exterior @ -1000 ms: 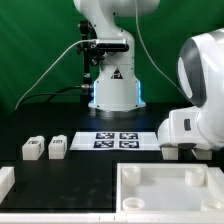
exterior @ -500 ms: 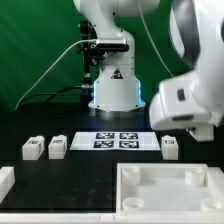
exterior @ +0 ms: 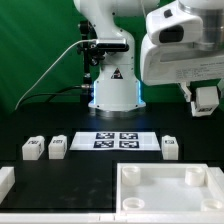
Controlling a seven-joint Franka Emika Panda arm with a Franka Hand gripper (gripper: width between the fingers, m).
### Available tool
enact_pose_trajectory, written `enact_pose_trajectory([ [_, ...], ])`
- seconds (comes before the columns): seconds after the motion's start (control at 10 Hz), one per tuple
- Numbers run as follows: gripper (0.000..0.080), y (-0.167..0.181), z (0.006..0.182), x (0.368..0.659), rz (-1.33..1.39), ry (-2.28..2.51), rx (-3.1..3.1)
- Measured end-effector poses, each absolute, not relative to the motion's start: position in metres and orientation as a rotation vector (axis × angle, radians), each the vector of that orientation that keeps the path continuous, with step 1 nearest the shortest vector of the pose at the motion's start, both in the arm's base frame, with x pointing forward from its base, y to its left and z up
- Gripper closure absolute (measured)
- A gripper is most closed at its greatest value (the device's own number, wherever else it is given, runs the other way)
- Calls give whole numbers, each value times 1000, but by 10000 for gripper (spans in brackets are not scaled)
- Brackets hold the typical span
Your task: Assemble one leg
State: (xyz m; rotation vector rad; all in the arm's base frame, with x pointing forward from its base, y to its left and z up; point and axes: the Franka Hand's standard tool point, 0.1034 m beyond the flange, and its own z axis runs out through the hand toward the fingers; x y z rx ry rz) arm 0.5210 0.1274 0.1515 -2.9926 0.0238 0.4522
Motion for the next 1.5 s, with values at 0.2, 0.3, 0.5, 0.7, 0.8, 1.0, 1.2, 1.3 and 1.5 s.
enact_pose_trajectory([
  [0.2, 509, 127, 150, 538, 37, 43, -3015],
  [0.3, 509, 120, 141, 576, -335, -56, -3002],
  [0.5, 509, 125, 153, 626, -831, -96, -2876],
  [0.7, 509, 127, 124, 609, -954, -85, -2830],
  [0.8, 509, 127, 130, 613, -943, -89, -2835],
  [1.0, 509, 113, 117, 613, -865, -159, -2889],
  [1.2, 509, 110, 112, 623, -826, -130, -2906],
  [1.3, 509, 108, 100, 620, -806, -115, -2914],
  [1.5, 509, 111, 89, 620, -802, -112, -2911],
])
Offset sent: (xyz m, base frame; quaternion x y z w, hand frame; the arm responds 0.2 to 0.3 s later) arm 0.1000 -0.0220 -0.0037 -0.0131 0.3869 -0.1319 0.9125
